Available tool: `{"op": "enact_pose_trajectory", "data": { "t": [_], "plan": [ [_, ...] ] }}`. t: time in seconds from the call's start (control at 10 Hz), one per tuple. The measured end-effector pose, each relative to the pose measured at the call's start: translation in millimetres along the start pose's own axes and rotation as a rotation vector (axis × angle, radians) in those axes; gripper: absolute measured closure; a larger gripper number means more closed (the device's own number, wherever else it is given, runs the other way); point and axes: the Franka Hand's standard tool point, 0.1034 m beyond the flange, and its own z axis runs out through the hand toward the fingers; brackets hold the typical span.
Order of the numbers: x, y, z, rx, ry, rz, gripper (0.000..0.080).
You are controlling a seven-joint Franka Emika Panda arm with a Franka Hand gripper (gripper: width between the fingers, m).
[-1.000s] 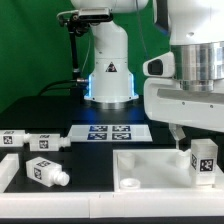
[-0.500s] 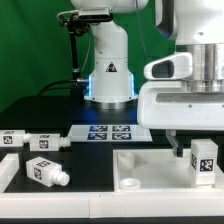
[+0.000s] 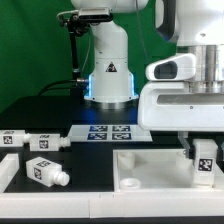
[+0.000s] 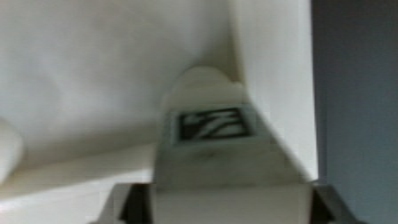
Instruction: Assemble one leg
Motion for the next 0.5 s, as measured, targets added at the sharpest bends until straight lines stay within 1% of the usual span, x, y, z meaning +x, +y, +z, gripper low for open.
{"op": "enact_pose_trajectory", "data": {
  "t": [0.1, 0.2, 0.4, 0.5],
  "plan": [
    [0.2, 0.9, 0.5, -0.001, 0.005, 0.103, 0.0515],
    [0.1, 2.7, 0.9, -0.003, 0.018, 0.259, 0.0515],
    [-1.1, 4.2, 0.4, -0.019, 0.024, 0.537, 0.0515],
    [-2.3, 5.2, 1.1, -0.014, 0.017, 0.752, 0.0515]
  ]
}}
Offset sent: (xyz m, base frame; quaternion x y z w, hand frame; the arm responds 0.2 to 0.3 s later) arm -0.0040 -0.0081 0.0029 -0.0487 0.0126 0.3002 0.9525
